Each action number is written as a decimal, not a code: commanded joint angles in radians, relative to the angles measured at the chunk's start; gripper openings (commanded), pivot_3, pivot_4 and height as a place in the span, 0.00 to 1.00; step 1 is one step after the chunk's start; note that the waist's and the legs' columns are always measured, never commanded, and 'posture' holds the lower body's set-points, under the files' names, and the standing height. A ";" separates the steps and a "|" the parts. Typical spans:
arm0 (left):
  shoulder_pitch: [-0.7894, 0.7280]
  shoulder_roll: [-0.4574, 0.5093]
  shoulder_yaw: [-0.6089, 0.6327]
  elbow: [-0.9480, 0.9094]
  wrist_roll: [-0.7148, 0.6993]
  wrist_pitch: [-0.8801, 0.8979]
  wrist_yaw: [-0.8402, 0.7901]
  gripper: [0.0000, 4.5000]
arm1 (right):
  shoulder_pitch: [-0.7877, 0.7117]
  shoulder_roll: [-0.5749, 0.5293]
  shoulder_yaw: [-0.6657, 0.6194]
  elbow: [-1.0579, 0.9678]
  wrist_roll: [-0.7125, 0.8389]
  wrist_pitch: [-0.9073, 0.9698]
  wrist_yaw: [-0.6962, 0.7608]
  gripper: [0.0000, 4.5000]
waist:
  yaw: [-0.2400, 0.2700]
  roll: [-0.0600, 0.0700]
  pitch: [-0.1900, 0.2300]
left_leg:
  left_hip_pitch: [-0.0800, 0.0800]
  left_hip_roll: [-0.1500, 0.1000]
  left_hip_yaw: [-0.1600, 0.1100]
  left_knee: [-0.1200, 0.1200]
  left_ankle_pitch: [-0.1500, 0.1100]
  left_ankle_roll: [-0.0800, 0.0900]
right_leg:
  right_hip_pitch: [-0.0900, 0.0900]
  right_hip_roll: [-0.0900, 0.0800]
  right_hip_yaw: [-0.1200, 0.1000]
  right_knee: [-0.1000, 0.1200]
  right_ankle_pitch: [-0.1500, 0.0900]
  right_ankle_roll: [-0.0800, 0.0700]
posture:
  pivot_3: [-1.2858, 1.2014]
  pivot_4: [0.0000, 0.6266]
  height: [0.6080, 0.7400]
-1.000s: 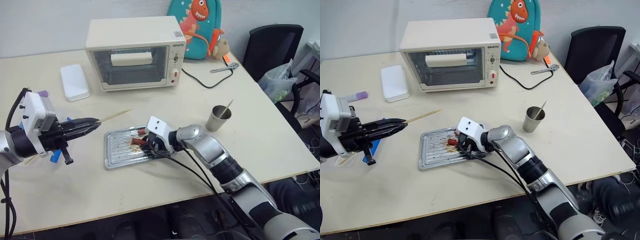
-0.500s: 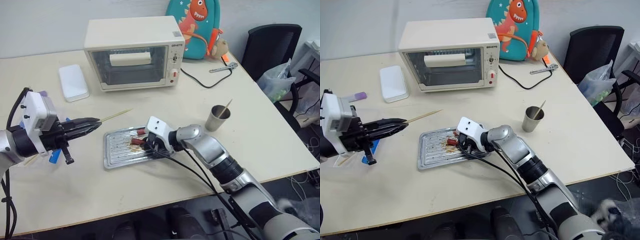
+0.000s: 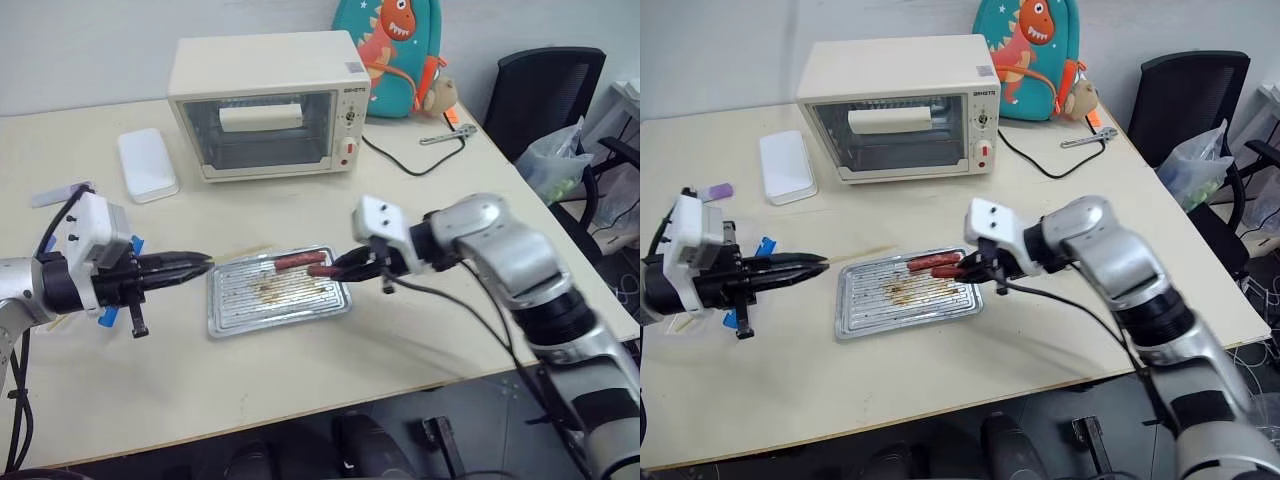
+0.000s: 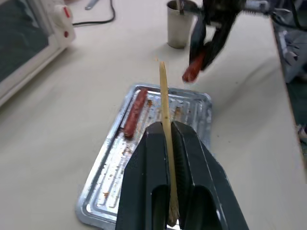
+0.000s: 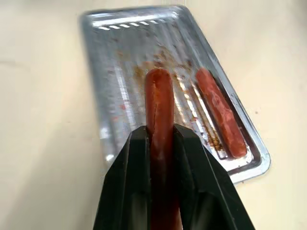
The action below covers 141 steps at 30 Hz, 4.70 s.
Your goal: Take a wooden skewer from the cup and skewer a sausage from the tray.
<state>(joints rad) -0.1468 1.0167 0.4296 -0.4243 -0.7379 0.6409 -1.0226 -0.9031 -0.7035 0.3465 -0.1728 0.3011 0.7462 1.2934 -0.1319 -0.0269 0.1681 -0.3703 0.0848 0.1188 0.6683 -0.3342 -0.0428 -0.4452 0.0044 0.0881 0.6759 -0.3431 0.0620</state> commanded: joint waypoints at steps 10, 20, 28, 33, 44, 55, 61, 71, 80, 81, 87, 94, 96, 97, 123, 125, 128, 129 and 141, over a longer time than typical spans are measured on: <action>-0.154 -0.015 -0.146 -0.028 -0.020 -0.020 -0.046 0.00 | -0.048 -0.136 -0.105 -0.130 0.155 0.109 0.090 0.15 | -0.002 0.000 0.000 | 0.000 0.000 -0.001 0.000 0.000 0.000 | 0.000 0.001 0.001 0.001 0.000 0.000 | 0.52 0.24 1.00; -0.180 -0.023 -0.182 -0.032 -0.016 -0.025 -0.069 0.00 | -0.042 -0.135 -0.114 -0.156 0.175 0.127 0.049 0.15 | 0.000 0.000 0.000 | 0.000 0.000 -0.001 0.002 0.000 0.000 | 0.000 0.001 0.001 0.001 0.000 0.000 | 0.52 0.24 1.00; -0.186 -0.029 -0.188 -0.038 -0.017 -0.025 -0.065 0.00 | -0.027 -0.138 -0.114 -0.174 0.184 0.126 0.035 0.15 | 0.004 0.000 0.000 | 0.000 0.000 -0.001 0.003 0.000 0.000 | 0.000 0.001 0.001 0.002 0.000 0.000 | 0.52 0.24 1.00; -0.189 -0.027 -0.186 -0.038 -0.016 -0.025 -0.065 0.00 | -0.012 -0.143 -0.112 -0.179 0.180 0.116 0.034 0.15 | 0.018 0.000 0.000 | 0.000 0.000 -0.001 0.005 0.000 0.000 | 0.000 0.001 0.001 0.002 0.000 0.000 | 0.52 0.24 1.00; -0.216 -0.022 -0.190 -0.029 -0.019 -0.016 -0.070 0.00 | 0.000 -0.143 -0.104 -0.148 0.165 0.098 0.028 0.15 | 0.035 0.000 0.000 | -0.001 0.000 -0.001 0.008 0.000 0.001 | 0.000 0.001 0.001 0.004 0.000 0.000 | 0.52 0.24 1.00; -0.194 -0.010 -0.176 -0.011 -0.001 -0.027 -0.092 0.00 | 0.002 -0.150 -0.108 -0.147 0.165 0.096 0.025 0.15 | 0.046 0.000 0.000 | -0.001 0.000 -0.001 0.009 0.000 0.001 | 0.000 0.001 0.001 0.004 0.000 0.000 | 0.52 0.24 1.00; -0.206 -0.013 -0.185 -0.006 0.005 -0.030 -0.097 0.00 | -0.002 -0.142 -0.115 -0.160 0.175 0.099 0.017 0.15 | 0.047 0.000 0.000 | -0.001 0.000 -0.001 0.010 -0.001 0.001 | 0.000 0.001 0.001 0.005 0.000 0.000 | 0.52 0.24 1.00; -0.227 -0.023 -0.209 0.003 0.011 -0.037 -0.100 0.00 | -0.006 -0.129 -0.121 -0.188 0.208 0.129 -0.011 0.15 | 0.047 0.000 0.000 | -0.001 0.000 -0.001 0.010 -0.001 0.001 | 0.000 0.001 0.001 0.005 0.000 0.000 | 0.52 0.24 1.00; -0.231 -0.022 -0.209 0.020 0.021 -0.042 -0.110 0.00 | -0.012 -0.131 -0.125 -0.191 0.230 0.137 -0.028 0.15 | 0.047 0.000 0.000 | -0.001 0.000 -0.001 0.010 -0.001 0.001 | 0.000 0.001 0.001 0.005 0.000 0.000 | 0.52 0.24 1.00; -0.232 -0.022 -0.210 0.020 0.021 -0.041 -0.109 0.00 | -0.013 -0.131 -0.127 -0.194 0.235 0.140 -0.029 0.15 | 0.047 0.000 0.000 | -0.001 0.000 -0.001 0.010 -0.001 0.001 | 0.000 0.001 0.001 0.005 0.000 0.000 | 0.52 0.24 1.00; -0.235 -0.023 -0.215 0.032 0.025 -0.047 -0.113 0.00 | -0.019 -0.132 -0.126 -0.192 0.245 0.142 -0.038 0.15 | 0.047 0.000 0.000 | -0.001 0.000 -0.001 0.010 -0.001 0.001 | 0.000 0.001 0.001 0.005 0.000 0.000 | 0.52 0.24 1.00; -0.263 -0.043 -0.257 0.003 0.000 -0.033 -0.121 0.00 | -0.022 -0.122 -0.126 -0.197 0.259 0.144 -0.047 0.15 | 0.048 0.000 0.000 | -0.001 0.000 -0.001 0.010 -0.001 0.001 | 0.000 0.001 0.001 0.005 0.000 0.000 | 0.52 0.24 1.00; -0.278 -0.050 -0.271 0.009 0.006 -0.035 -0.120 0.00 | -0.025 -0.118 -0.125 -0.201 0.263 0.144 -0.047 0.15 | 0.048 0.000 0.000 | -0.001 0.000 -0.001 0.010 -0.001 0.001 | 0.000 0.001 0.001 0.005 0.000 0.000 | 0.52 0.24 1.00; -0.286 -0.053 -0.277 0.013 0.008 -0.035 -0.119 0.00 | -0.026 -0.116 -0.124 -0.202 0.265 0.144 -0.046 0.15 | 0.048 0.000 0.000 | -0.001 0.000 -0.001 0.010 -0.001 0.001 | 0.000 0.001 0.001 0.005 0.000 0.000 | 0.52 0.24 1.00; -0.272 -0.098 -0.276 0.045 0.066 -0.059 -0.096 0.00 | -0.037 -0.098 -0.121 -0.172 0.229 0.124 -0.080 0.51 | 0.046 0.000 0.000 | -0.001 0.001 -0.001 0.011 -0.001 0.001 | 0.000 0.001 0.002 0.005 0.000 0.000 | 0.52 0.24 1.00; -0.225 -0.096 -0.236 0.015 0.060 -0.054 -0.068 0.00 | -0.041 -0.106 -0.130 -0.151 0.217 0.106 -0.084 0.62 | 0.046 0.000 0.000 | -0.001 0.001 -0.001 0.011 -0.001 0.001 | 0.000 0.001 0.001 0.005 0.000 0.000 | 0.52 0.24 1.00; -0.114 -0.100 -0.131 -0.058 0.056 -0.043 -0.001 0.00 | -0.069 -0.122 -0.160 -0.097 0.205 0.079 -0.081 0.62 | 0.045 0.000 0.000 | -0.001 0.001 -0.001 0.010 -0.001 0.001 | 0.000 0.001 0.001 0.005 0.000 0.000 | 0.52 0.24 1.00; -0.076 -0.106 -0.091 -0.084 0.056 -0.037 0.027 0.00 | -0.079 -0.125 -0.171 -0.081 0.206 0.075 -0.083 0.62 | 0.046 0.000 0.000 | -0.001 0.001 -0.001 0.010 -0.001 0.001 | 0.000 0.001 0.002 0.005 0.000 0.000 | 0.52 0.24 1.00; 0.375 -0.380 0.456 -0.292 0.105 0.032 0.449 0.00 | -0.121 -0.113 -0.270 -0.031 0.336 0.162 -0.059 0.73 | 0.049 0.000 0.000 | -0.001 0.001 -0.004 0.010 -0.002 0.002 | 0.001 0.001 0.002 0.005 0.000 0.000 | 0.52 0.24 1.00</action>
<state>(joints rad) 0.2161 0.6426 0.8436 -0.6969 -0.6603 0.7045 -0.6037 -1.0019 -0.8190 0.1098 -0.1918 0.6068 0.9008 1.2318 -0.0824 -0.0272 0.1680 -0.3710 0.0849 0.1145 0.6777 -0.3366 -0.0403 -0.4442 0.0045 0.0894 0.6804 -0.3432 0.0617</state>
